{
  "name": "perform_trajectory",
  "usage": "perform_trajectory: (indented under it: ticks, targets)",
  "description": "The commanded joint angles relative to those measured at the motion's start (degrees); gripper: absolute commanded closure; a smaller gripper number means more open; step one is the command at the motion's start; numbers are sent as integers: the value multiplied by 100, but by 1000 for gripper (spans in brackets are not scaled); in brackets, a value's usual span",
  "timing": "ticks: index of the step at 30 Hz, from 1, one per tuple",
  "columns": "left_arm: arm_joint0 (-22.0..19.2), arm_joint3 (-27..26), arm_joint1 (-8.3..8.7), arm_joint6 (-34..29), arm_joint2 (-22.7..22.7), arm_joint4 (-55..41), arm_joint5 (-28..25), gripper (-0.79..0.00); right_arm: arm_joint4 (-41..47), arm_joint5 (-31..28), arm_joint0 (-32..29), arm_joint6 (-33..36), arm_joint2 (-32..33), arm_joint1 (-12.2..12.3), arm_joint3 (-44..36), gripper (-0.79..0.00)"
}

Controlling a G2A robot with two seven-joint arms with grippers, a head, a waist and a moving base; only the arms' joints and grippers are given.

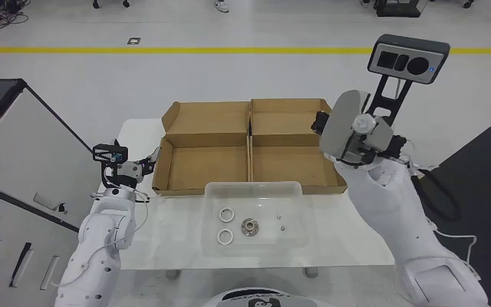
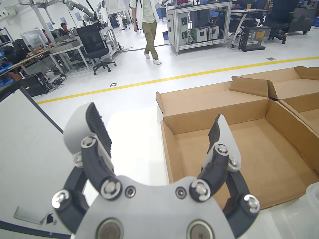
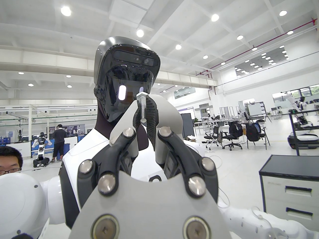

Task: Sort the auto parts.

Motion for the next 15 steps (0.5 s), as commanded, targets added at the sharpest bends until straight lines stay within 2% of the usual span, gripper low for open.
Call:
perform_trajectory:
  ticks: [1,10,15]
  targets:
    - [0,0,0,0,0,0,0,-785,-115,128,-79,31,189,20,20,0]
    - [0,0,0,0,0,0,0,-785,-499,649,-293,501,1005,125,124,0]
    - [0,0,0,0,0,0,0,-785,-1127,1128,-401,1005,1845,262,281,0]
